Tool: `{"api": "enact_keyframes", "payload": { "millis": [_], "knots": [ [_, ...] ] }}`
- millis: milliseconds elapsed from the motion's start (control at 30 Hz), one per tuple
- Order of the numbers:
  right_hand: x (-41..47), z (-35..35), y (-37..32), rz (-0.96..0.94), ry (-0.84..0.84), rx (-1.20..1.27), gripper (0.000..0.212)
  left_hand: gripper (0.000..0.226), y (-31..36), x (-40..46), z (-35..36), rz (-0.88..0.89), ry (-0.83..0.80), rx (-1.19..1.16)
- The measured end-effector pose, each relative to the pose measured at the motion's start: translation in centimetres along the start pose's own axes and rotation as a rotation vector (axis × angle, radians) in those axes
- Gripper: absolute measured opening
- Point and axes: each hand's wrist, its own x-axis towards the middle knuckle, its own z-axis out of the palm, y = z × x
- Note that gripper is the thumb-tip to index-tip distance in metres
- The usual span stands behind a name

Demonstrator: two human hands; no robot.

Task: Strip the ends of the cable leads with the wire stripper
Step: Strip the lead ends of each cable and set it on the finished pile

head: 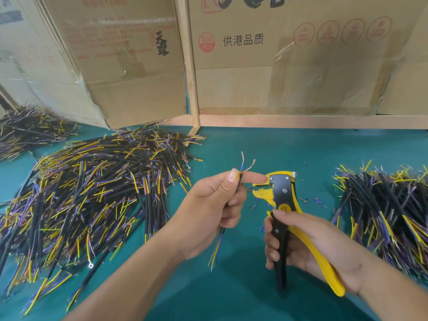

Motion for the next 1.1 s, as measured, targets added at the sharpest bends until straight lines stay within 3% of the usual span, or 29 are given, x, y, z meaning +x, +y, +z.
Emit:
{"api": "enact_keyframes", "payload": {
  "millis": [500,633,900,1033,1100],
  "knots": [
    [-0.9,1.4,-0.8,-0.014,0.015,0.009,0.04,0.036,0.0,0.1,-0.2,0.117,0.067,0.187],
    [-0.8,1.3,-0.8,0.003,0.012,0.022,0.04,0.032,-0.2,0.2,-0.4,0.117,0.113,0.127],
    [0.1,0.5,-0.6,0.12,-0.006,0.149,0.04,0.032,-1.2,0.7,0.9,-0.05,0.179,-0.109],
    [0.6,0.9,-1.0,0.116,0.01,0.128,0.041,0.041,-1.7,1.8,3.0,-0.131,0.063,0.105],
    [1.6,1.9,-2.1,0.077,0.099,0.058,0.04,0.04,-0.9,3.0,4.2,-0.167,-0.006,0.265]
  ]
}}
